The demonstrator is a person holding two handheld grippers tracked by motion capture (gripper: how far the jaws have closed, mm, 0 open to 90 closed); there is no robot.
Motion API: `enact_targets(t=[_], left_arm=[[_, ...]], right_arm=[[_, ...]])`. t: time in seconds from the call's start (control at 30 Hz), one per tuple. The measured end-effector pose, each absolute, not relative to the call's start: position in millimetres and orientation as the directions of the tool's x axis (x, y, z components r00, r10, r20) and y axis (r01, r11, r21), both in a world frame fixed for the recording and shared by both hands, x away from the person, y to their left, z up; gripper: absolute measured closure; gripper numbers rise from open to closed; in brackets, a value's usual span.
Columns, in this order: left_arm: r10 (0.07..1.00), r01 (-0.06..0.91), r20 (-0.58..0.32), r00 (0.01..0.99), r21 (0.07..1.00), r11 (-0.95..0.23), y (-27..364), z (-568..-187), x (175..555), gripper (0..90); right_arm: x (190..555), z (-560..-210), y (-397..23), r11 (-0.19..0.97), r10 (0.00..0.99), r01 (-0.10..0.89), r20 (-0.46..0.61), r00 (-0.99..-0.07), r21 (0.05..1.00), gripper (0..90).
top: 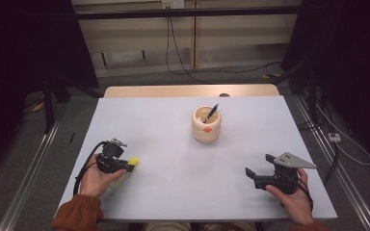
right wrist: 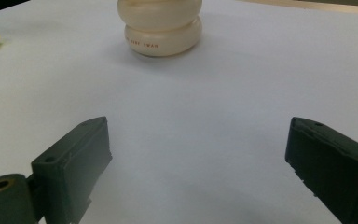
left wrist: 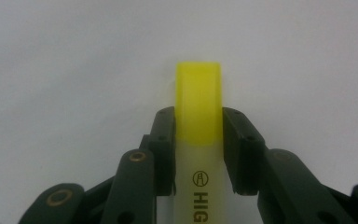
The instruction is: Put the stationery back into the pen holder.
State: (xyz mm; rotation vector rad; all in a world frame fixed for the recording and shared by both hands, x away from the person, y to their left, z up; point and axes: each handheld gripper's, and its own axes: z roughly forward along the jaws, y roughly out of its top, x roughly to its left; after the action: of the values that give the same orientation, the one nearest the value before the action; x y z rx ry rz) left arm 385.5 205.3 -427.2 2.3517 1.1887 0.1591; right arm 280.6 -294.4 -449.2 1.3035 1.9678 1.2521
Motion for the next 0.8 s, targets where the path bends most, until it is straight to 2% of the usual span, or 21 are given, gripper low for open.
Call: enact_targets(t=[0.47, 0.8], left_arm=[[0.757, 0.634, -0.144, 0.637, 0.657, -0.409, 206.4, -412.4, 378.9, 67.2], [0.729, 0.56, -0.124, 0.673, 0.729, -0.393, 197.9, -406.8, 372.7, 67.2]], right_arm=[[280.4, -448.9, -294.6, 0.136, 0.892, 0.463, 0.095, -0.442, 0.876, 6.2], [280.6, -449.0, -294.4, 0.137, 0.891, 0.461, 0.094, -0.444, 0.877, 6.2]])
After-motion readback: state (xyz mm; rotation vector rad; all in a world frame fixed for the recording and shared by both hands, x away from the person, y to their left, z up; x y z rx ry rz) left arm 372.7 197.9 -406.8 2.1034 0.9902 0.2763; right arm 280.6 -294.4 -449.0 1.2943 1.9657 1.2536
